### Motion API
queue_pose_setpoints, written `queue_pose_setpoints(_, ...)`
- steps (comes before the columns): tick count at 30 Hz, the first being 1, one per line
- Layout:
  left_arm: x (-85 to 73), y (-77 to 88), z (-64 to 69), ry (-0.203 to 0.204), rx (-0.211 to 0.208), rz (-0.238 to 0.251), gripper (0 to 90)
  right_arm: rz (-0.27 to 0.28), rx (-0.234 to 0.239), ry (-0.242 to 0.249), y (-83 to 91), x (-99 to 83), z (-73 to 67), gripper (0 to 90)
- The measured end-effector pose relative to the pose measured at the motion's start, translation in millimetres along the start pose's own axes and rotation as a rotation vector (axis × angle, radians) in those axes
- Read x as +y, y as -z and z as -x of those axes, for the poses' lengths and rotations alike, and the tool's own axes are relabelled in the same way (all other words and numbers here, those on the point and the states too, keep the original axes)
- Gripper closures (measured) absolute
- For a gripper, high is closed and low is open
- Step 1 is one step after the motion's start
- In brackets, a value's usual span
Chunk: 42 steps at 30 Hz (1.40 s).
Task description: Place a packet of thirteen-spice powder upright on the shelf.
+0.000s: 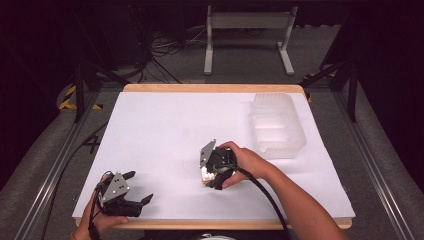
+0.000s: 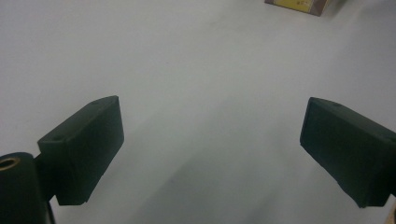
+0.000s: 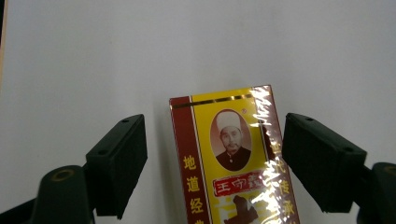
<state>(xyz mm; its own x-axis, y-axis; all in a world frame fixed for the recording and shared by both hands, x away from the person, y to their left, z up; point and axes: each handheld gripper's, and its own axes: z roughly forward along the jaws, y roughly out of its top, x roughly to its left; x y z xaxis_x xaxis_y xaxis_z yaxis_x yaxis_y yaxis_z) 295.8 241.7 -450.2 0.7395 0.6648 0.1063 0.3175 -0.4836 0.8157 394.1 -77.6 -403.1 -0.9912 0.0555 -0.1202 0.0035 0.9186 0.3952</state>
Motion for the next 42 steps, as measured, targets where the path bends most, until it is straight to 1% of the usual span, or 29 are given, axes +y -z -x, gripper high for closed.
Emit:
queue_pose_setpoints(3, -1.0, 1.2, 0.2, 0.003, 0.002, -0.002, 6.9, -0.012, 0.006, 0.01, -4.3, 2.3, 0.2, 21.9)
queue_pose_setpoints(4, -1.3, 1.5, 0.2, 0.002, 0.004, -0.003, 6.9, -0.009, 0.009, 0.01, -5.2, 4.3, 0.9, 22.9)
queue_pose_setpoints(6, -2.0, 1.9, 0.6, 0.007, 0.005, -0.001, 6.9, -0.009, 0.007, 0.015, -5.1, 5.2, 1.6, 23.8)
queue_pose_setpoints(9, -2.3, 2.3, 1.1, 0.006, 0.006, -0.007, 6.9, -0.024, 0.001, 0.019, -6.2, 7.3, 4.5, 23.6)
queue_pose_setpoints(10, -2.3, 2.4, 1.2, 0.004, 0.005, -0.008, 6.9, -0.043, -0.002, 0.017, -7.2, 8.0, 6.4, 23.9)
queue_pose_setpoints(12, -2.3, 2.5, 1.2, 0.002, 0.004, -0.01, 6.9, -0.05, 0.0, 0.018, -8.4, 8.0, 7.3, 23.9)
queue_pose_setpoints(13, -2.3, 2.5, 1.5, 0.002, 0.005, -0.01, 6.9, -0.065, -0.001, 0.017, -10.8, 7.9, 8.9, 23.9)
queue_pose_setpoints(14, -2.2, 2.5, 1.7, 0.001, 0.005, -0.01, 6.9, -0.081, 0.001, 0.012, -12.6, 7.9, 9.9, 24.5)
queue_pose_setpoints(16, -2.0, 1.8, 1.6, 0.002, 0.005, -0.01, 6.9, -0.096, 0.009, 0.019, -16.1, 8.4, 11.6, 27.0)
queue_pose_setpoints(17, -1.9, 1.6, 1.3, 0.001, 0.003, -0.011, 6.9, -0.094, 0.02, 0.026, -16.2, 8.6, 11.5, 29.0)
queue_pose_setpoints(21, -1.7, 0.7, 1.0, 0.003, -0.001, -0.013, 6.8, -0.093, 0.016, 0.037, -16.8, 9.6, 11.6, 29.6)
queue_pose_setpoints(26, -1.1, -0.1, 1.3, 0.0, -0.005, -0.011, 6.8, -0.118, 0.009, 0.056, -17.7, 12.1, 11.3, 30.4)
queue_pose_setpoints(27, -1.0, -0.1, 1.3, 0.001, -0.004, -0.012, 6.8, -0.117, 0.003, 0.066, -17.8, 12.3, 10.8, 30.8)
queue_pose_setpoints(29, -0.8, -0.7, 0.9, -0.001, -0.005, -0.014, 6.8, -0.118, -0.004, 0.071, -17.5, 12.1, 10.6, 31.3)
queue_pose_setpoints(33, -0.7, -1.4, 0.9, -0.001, -0.006, -0.013, 6.8, -0.114, -0.012, 0.071, -13.7, 11.3, 10.2, 32.2)
queue_pose_setpoints(34, -0.7, -1.4, 0.8, -0.002, -0.007, -0.014, 6.8, -0.107, -0.015, 0.079, -12.3, 11.1, 10.7, 32.3)
queue_pose_setpoints(36, -0.6, -1.1, 0.6, -0.001, -0.005, -0.014, 6.8, -0.088, -0.023, 0.078, -7.4, 10.2, 10.7, 32.5)
queue_pose_setpoints(38, -0.6, -0.9, 0.7, 0.001, -0.006, -0.013, 6.8, -0.083, -0.028, 0.075, -4.2, 9.8, 10.1, 32.5)
queue_pose_setpoints(39, -0.7, -1.0, 0.6, 0.002, -0.006, -0.012, 6.8, -0.05, -0.045, 0.065, 2.6, 7.7, 9.5, 32.6)
queue_pose_setpoints(42, -0.4, -1.5, 0.6, 0.001, -0.004, -0.014, 6.8, -0.011, -0.067, 0.049, 12.4, 4.4, 9.5, 32.7)
